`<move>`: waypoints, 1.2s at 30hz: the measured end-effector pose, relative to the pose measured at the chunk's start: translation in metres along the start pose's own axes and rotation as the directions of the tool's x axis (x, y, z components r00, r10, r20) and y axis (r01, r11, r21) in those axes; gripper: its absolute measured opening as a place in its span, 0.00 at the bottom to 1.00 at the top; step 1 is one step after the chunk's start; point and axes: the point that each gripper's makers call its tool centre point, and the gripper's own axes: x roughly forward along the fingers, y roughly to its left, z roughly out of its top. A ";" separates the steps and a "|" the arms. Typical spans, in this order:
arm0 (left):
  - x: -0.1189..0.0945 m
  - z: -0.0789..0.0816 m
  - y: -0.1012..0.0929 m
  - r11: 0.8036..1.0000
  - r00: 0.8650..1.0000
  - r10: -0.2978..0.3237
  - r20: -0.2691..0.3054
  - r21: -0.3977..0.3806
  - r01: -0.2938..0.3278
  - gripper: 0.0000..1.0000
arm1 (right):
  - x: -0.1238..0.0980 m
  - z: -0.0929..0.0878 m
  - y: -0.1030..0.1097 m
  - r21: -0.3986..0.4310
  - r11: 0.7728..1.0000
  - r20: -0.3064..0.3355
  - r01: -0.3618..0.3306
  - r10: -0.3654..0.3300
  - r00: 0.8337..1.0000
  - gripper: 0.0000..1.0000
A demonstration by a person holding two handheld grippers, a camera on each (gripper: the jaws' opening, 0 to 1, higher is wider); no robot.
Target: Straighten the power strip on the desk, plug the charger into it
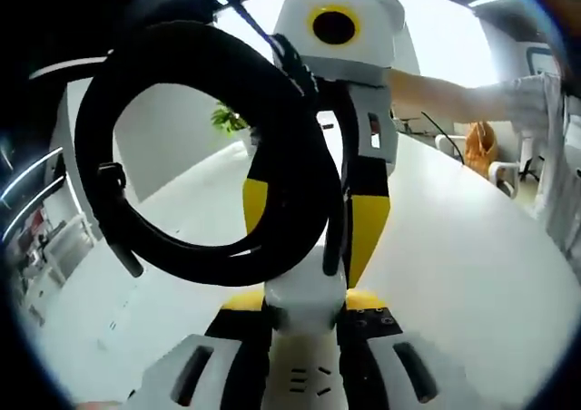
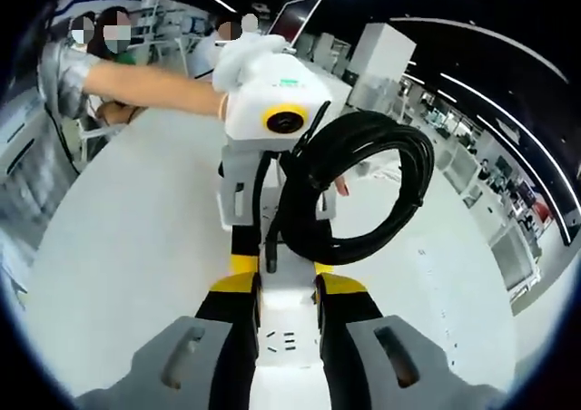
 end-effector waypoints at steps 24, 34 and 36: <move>-0.019 -0.013 0.009 0.994 0.997 0.072 -0.001 -0.081 -0.072 0.64 | -0.003 -0.003 -0.004 0.067 0.998 0.012 0.009 -0.010 1.000 0.22; -0.040 -0.013 0.016 0.988 0.993 0.117 0.032 -0.108 -0.113 0.92 | -0.003 -0.003 -0.005 0.111 0.994 0.030 0.014 -0.017 0.999 0.22; -0.043 -0.015 0.015 0.988 0.994 0.106 0.020 -0.111 -0.104 0.97 | -0.002 -0.003 -0.005 0.117 0.993 0.036 0.011 -0.016 0.999 0.22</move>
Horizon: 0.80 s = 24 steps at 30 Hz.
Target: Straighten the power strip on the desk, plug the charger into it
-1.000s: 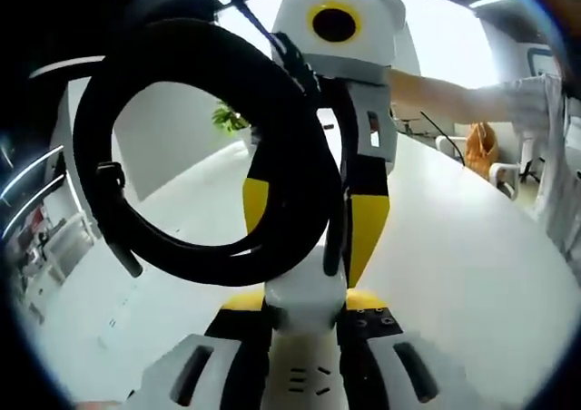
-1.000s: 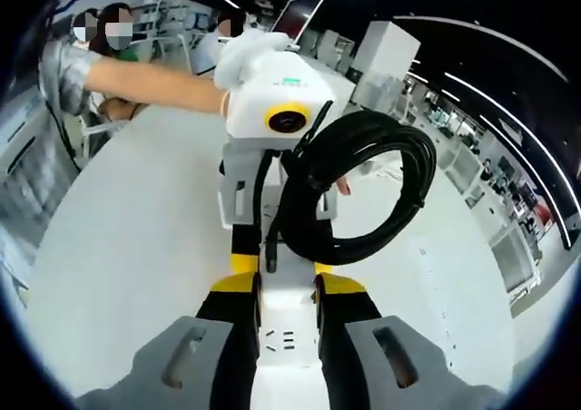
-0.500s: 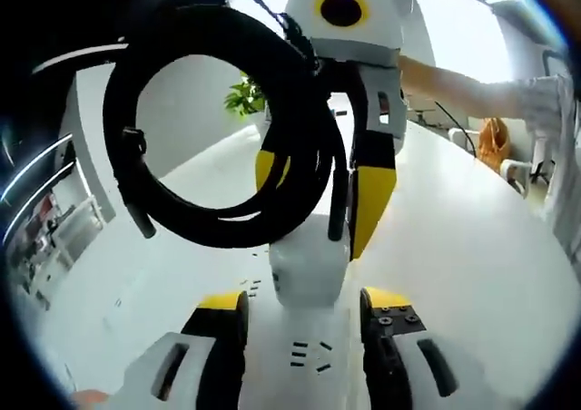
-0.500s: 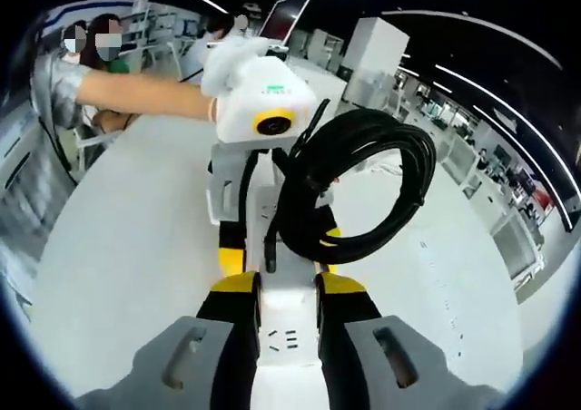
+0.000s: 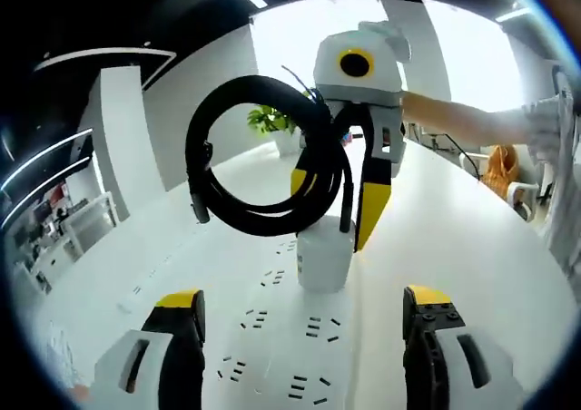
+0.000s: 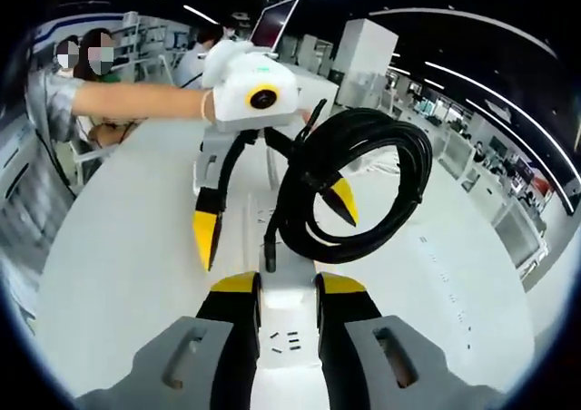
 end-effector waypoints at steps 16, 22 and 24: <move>-0.013 -0.020 0.013 0.992 0.966 0.018 -0.260 0.126 0.015 0.95 | 0.000 -0.002 0.003 -0.001 1.000 0.004 0.009 -0.009 1.000 0.22; -0.017 -0.026 0.021 0.993 0.930 -0.006 -0.368 0.107 0.049 0.89 | -0.001 -0.003 0.004 0.009 1.000 0.016 0.010 -0.010 1.000 0.22; -0.016 -0.030 0.020 0.992 0.910 -0.030 -0.413 0.100 0.077 0.83 | -0.001 -0.003 0.003 0.013 1.000 0.020 0.009 -0.009 1.000 0.22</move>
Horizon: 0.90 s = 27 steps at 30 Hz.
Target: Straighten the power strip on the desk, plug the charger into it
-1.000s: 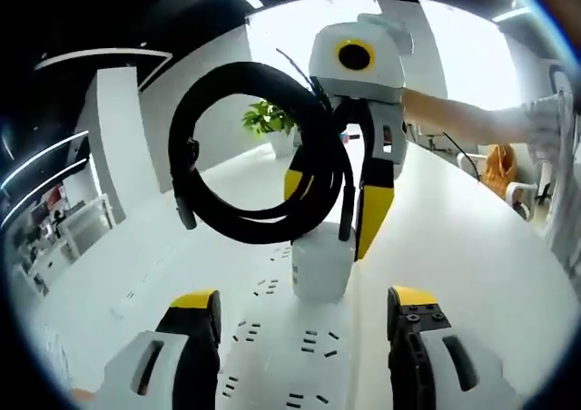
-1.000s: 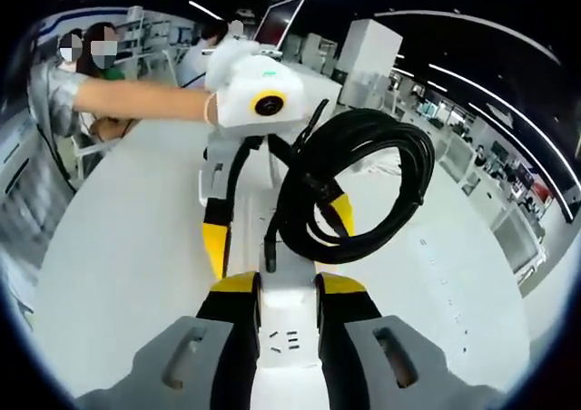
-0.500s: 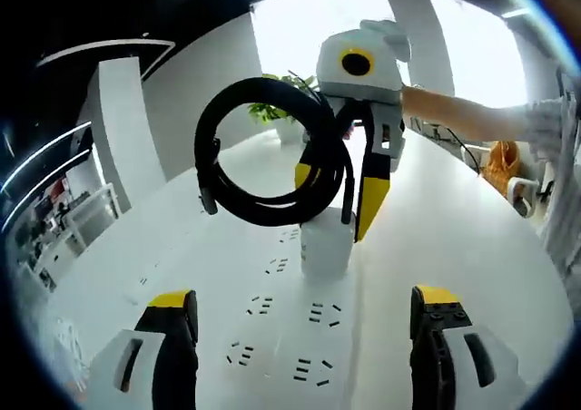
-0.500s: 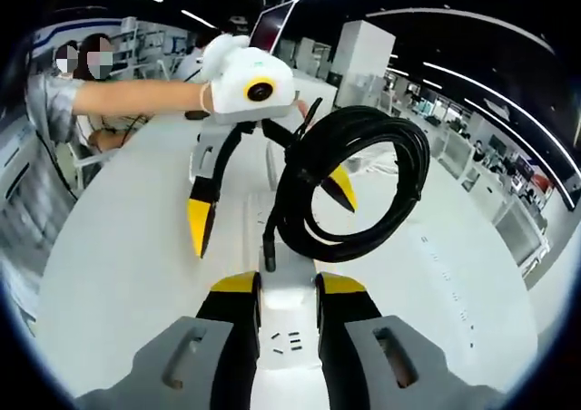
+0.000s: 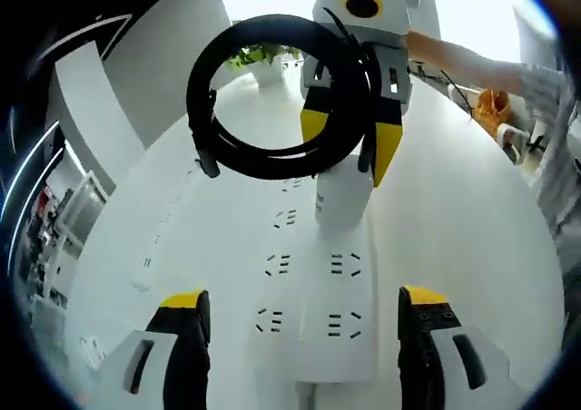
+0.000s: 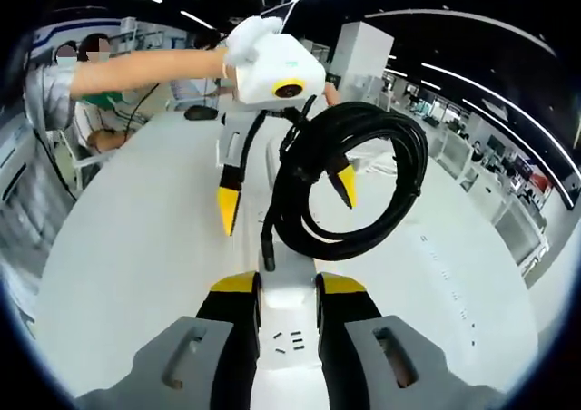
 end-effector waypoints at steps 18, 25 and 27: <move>0.007 -0.021 -0.009 0.990 0.955 -0.140 -0.263 -0.034 0.136 0.92 | -0.003 0.001 -0.004 0.017 1.000 0.017 0.001 -0.002 1.000 0.22; 0.004 -0.032 -0.016 0.985 0.926 -0.168 -0.338 -0.016 0.173 0.99 | -0.005 0.002 -0.004 0.015 1.000 0.019 0.008 -0.008 1.000 0.22; 0.005 -0.032 -0.017 0.986 0.925 -0.161 -0.345 -0.014 0.166 0.99 | -0.006 0.002 -0.003 0.015 1.000 0.016 0.008 -0.008 1.000 0.22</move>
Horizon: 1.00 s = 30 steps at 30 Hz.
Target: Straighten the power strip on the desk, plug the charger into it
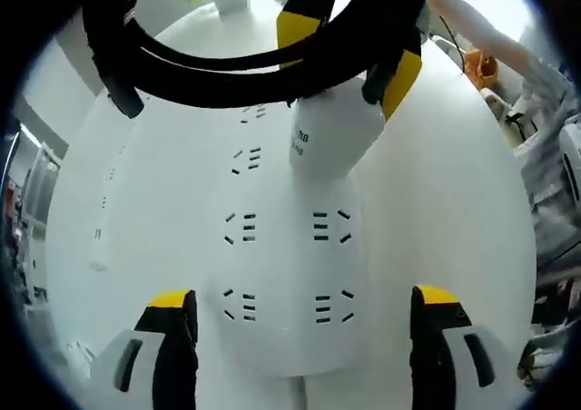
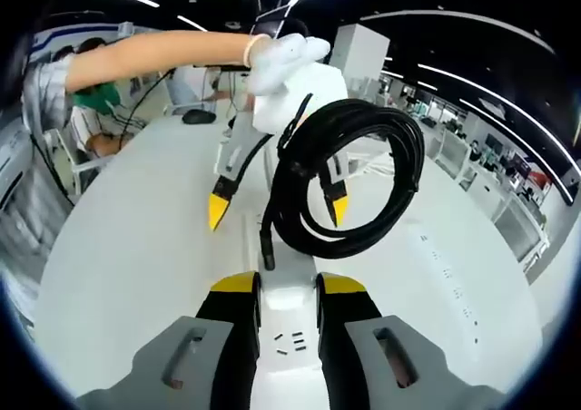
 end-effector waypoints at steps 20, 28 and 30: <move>-0.002 -0.003 0.001 0.997 0.984 -0.016 -0.177 0.066 0.028 0.66 | -0.001 0.002 0.016 0.018 1.000 0.032 0.017 -0.018 0.999 0.22; -0.001 0.000 0.001 0.998 0.983 -0.013 -0.184 0.057 0.023 0.66 | 0.000 0.000 0.016 0.027 0.999 0.042 0.017 -0.018 0.999 0.22; -0.001 0.000 0.001 0.998 0.983 -0.013 -0.184 0.056 0.023 0.65 | 0.001 0.000 0.015 0.026 0.999 0.041 0.018 -0.019 0.999 0.22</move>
